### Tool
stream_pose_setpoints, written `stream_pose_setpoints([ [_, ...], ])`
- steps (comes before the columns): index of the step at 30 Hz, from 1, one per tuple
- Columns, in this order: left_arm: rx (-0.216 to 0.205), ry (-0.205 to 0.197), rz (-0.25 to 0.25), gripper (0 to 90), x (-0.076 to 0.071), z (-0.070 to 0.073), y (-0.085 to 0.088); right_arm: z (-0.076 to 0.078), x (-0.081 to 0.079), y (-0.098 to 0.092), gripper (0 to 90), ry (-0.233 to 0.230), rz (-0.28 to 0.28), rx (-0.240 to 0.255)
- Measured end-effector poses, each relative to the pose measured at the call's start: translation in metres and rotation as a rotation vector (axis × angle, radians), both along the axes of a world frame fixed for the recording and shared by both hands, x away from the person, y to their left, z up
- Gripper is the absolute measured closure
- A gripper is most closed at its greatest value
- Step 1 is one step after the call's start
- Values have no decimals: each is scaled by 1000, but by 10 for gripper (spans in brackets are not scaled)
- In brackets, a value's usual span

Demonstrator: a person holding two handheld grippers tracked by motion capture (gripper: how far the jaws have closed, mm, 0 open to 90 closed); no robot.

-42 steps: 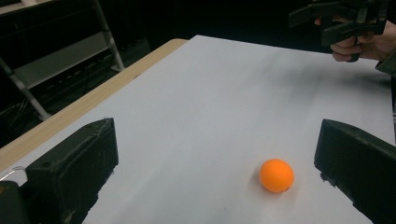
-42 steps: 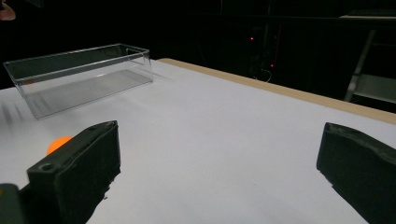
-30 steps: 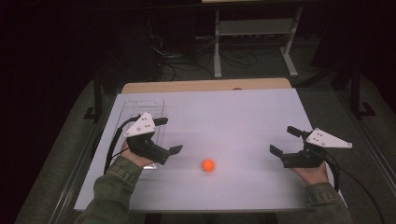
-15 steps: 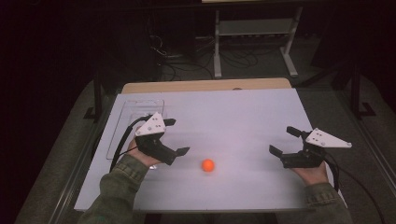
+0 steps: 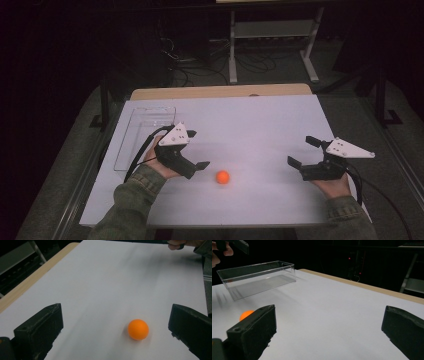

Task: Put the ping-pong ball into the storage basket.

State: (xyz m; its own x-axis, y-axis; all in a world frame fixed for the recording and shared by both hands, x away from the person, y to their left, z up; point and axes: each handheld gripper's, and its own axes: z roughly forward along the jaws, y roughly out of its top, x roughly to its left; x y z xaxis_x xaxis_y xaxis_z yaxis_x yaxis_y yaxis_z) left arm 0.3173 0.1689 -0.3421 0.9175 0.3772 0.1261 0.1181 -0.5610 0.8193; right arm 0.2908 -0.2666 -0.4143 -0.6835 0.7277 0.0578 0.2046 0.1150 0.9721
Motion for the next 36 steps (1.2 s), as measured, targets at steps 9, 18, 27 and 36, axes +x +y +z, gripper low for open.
stream_pose_setpoints([
  [9, 34, 21, -19, 0, 4, -7, -7, 0, 0, 1, 0, 2, 7, -1],
  [18, 65, 40, -42, 0, 5, -13, -16, 0, 0, 0, 0, 4, 8, -1],
  [27, 109, 49, -70, 0, 3, -17, -24, 0, 0, 1, 0, 5, 15, -6],
  [36, 142, 56, -85, 0, 5, -24, -29, -1, 0, 2, 0, 10, 19, -10],
])
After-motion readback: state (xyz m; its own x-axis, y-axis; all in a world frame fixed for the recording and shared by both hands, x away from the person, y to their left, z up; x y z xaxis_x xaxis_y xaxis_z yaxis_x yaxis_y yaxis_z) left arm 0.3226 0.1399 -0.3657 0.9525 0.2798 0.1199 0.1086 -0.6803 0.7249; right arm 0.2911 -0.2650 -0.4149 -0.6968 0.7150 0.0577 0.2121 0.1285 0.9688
